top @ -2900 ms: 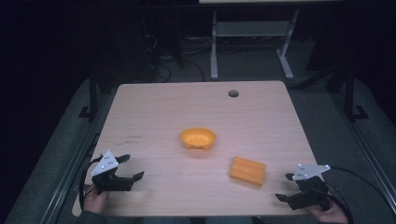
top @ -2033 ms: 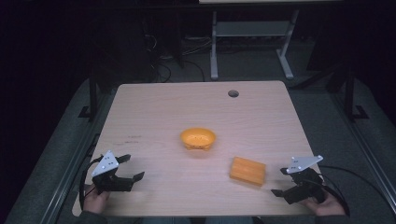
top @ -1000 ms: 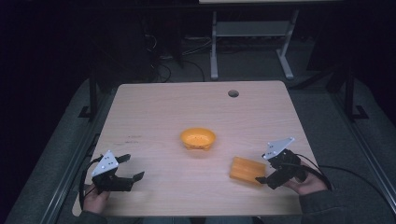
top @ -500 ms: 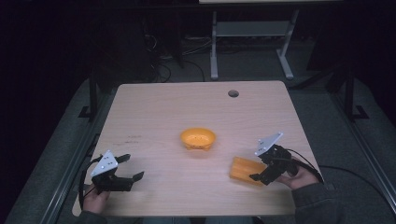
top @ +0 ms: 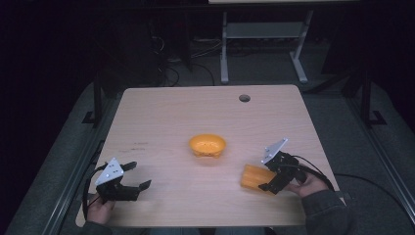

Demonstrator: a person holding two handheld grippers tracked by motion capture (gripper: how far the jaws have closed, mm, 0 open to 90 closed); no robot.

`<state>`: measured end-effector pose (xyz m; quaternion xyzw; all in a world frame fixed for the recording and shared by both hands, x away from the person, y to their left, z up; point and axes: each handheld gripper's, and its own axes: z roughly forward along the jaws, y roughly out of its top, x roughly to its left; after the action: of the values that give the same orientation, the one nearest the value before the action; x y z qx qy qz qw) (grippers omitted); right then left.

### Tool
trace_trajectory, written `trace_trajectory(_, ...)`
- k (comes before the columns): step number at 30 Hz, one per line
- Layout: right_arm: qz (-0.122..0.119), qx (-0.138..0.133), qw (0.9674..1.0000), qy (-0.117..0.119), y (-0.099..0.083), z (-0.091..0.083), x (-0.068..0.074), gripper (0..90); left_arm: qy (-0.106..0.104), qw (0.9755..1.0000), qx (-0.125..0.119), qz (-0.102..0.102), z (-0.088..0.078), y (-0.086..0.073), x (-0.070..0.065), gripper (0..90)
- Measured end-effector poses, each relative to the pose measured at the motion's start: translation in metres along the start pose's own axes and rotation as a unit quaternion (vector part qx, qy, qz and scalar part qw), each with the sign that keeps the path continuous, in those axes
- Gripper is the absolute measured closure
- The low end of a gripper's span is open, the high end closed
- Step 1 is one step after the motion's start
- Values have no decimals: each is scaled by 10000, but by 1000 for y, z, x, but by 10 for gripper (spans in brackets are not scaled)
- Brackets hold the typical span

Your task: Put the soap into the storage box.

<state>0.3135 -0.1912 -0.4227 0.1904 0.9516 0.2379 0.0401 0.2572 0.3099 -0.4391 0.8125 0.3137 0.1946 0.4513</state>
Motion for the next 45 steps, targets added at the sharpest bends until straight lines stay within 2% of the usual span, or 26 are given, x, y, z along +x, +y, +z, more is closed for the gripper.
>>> trace_trajectory(8,97,47,9999,81,0,7,-2,142,-8,10000,-1,2,0,0,0,143)
trace_trajectory(9,179,52,9997,133,-1,10,-3,142,-6,10000,-17,-6,0,0,0,143)
trace_trajectory(11,194,77,9997,88,-2,12,-3,142,-6,10000,-13,-4,0,0,0,143)
trace_trajectory(28,59,409,9991,119,4,36,-1,150,-18,10000,-16,-8,0,0,0,143)
trace_trajectory(32,36,400,9992,76,5,37,-1,179,-17,10000,-28,-9,0,0,0,143)
trace_trajectory(45,-41,456,9990,-3,6,37,1,188,-29,10000,-21,4,0,0,0,143)
